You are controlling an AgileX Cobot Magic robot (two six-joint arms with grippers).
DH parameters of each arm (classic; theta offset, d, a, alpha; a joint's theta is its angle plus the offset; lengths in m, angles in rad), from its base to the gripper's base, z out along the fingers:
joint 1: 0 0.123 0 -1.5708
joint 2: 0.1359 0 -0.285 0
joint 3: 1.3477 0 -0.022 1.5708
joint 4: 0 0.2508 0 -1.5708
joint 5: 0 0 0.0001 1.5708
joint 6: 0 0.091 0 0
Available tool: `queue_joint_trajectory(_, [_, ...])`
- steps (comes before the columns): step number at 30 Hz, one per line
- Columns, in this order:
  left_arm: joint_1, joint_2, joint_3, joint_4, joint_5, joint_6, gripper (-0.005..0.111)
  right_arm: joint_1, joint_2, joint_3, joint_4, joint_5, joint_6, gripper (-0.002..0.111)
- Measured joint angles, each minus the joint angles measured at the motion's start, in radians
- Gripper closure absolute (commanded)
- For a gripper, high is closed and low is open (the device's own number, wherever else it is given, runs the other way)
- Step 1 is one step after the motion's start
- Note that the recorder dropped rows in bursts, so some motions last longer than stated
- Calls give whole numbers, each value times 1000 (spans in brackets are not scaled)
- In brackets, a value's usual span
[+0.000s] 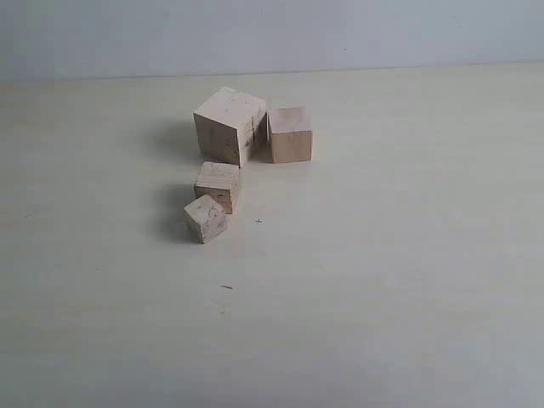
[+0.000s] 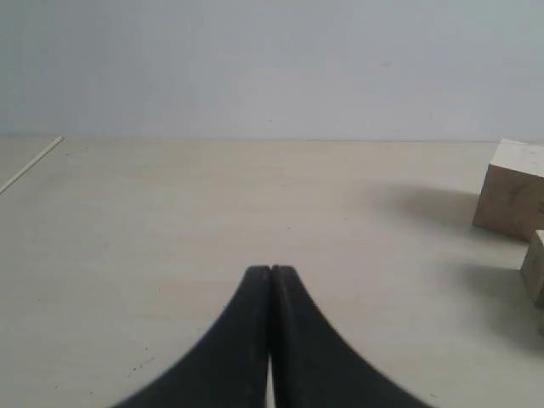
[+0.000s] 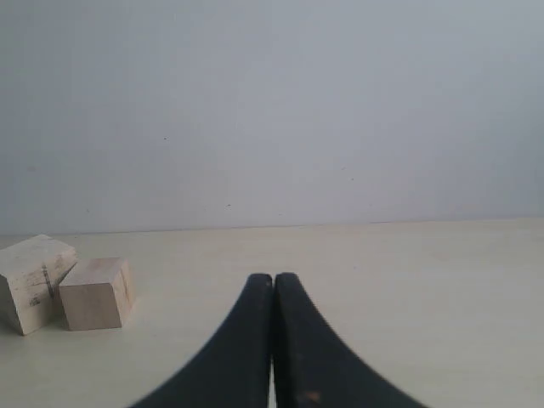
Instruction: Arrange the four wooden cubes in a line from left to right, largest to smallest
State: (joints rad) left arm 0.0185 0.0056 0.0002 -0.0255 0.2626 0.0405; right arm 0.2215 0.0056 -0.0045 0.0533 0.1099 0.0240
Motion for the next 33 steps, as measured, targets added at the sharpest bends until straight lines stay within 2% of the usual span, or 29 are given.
queue_joint_trajectory(26, [0,0,0,0,0,0,107,0,0,0,0,0,0,108])
queue_joint_trajectory(33, [0,0,0,0,0,0,107,0,0,0,84,-123,118,108])
